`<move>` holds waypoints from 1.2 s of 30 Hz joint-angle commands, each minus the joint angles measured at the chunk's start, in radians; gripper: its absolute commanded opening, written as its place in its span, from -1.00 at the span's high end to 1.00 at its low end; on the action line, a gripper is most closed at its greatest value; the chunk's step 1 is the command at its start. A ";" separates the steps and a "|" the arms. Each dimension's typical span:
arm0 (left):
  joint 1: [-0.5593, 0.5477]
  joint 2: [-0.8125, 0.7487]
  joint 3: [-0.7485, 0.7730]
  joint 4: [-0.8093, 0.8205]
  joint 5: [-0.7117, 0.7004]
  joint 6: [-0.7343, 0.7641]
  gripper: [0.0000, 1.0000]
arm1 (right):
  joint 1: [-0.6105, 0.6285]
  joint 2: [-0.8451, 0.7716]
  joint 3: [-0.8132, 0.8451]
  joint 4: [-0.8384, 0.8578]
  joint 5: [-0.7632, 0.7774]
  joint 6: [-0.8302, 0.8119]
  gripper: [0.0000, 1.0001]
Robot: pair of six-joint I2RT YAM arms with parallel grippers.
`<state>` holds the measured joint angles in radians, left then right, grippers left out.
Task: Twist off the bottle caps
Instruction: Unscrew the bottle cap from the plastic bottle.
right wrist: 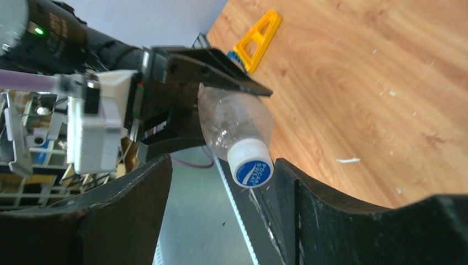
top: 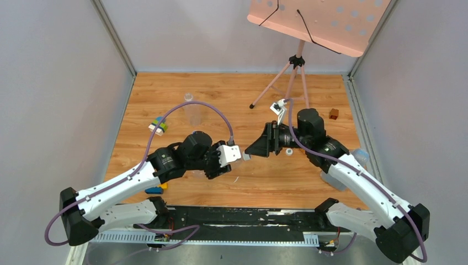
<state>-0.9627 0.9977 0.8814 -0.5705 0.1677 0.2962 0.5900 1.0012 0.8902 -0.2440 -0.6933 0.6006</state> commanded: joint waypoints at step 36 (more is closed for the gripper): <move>-0.014 -0.127 0.004 0.068 0.345 0.112 1.00 | 0.067 -0.056 -0.174 0.263 -0.126 -0.449 1.00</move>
<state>-0.9684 0.9226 0.8623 -0.5880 0.2676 0.4286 0.6460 0.9878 0.7403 -0.0963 -0.8585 0.3958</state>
